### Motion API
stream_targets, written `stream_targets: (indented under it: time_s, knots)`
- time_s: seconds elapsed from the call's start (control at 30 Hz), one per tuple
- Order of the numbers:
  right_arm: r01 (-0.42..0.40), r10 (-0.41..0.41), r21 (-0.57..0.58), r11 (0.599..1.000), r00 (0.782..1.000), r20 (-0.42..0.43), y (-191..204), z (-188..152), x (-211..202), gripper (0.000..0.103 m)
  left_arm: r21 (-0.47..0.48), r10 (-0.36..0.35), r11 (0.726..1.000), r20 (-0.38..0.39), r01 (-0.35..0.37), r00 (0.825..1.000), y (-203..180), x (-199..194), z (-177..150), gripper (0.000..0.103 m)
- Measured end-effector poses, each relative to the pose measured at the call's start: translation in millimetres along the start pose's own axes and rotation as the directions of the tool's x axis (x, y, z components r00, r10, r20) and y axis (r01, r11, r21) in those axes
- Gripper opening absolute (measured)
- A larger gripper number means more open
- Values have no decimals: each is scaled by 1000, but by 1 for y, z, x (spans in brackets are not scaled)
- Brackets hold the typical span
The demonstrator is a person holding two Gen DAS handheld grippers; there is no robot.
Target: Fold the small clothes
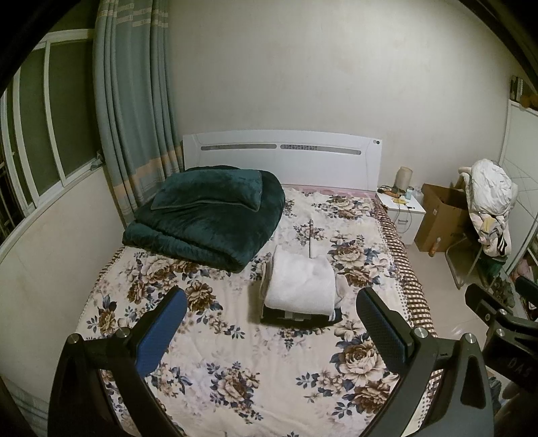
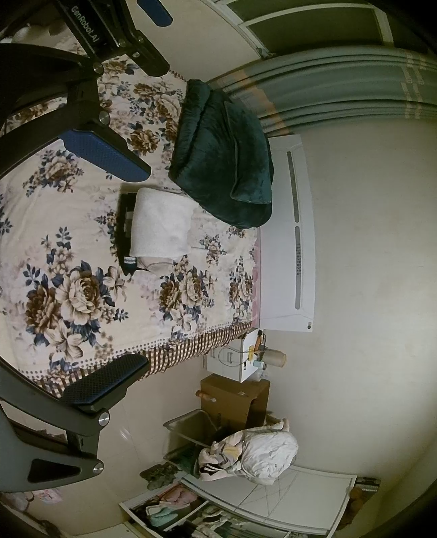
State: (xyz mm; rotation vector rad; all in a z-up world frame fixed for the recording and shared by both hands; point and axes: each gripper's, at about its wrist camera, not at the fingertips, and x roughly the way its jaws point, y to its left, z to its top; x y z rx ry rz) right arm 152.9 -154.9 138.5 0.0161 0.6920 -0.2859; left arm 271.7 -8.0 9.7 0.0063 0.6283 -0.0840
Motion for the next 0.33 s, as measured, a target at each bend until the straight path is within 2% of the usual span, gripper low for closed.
stream_targets:
  time_s: [0.33]
  knots:
    - [6,-6,6,1000,1000,1,-1,-5,-2,103,8,7,1000,14,-8,1000,-4,-2,8,103]
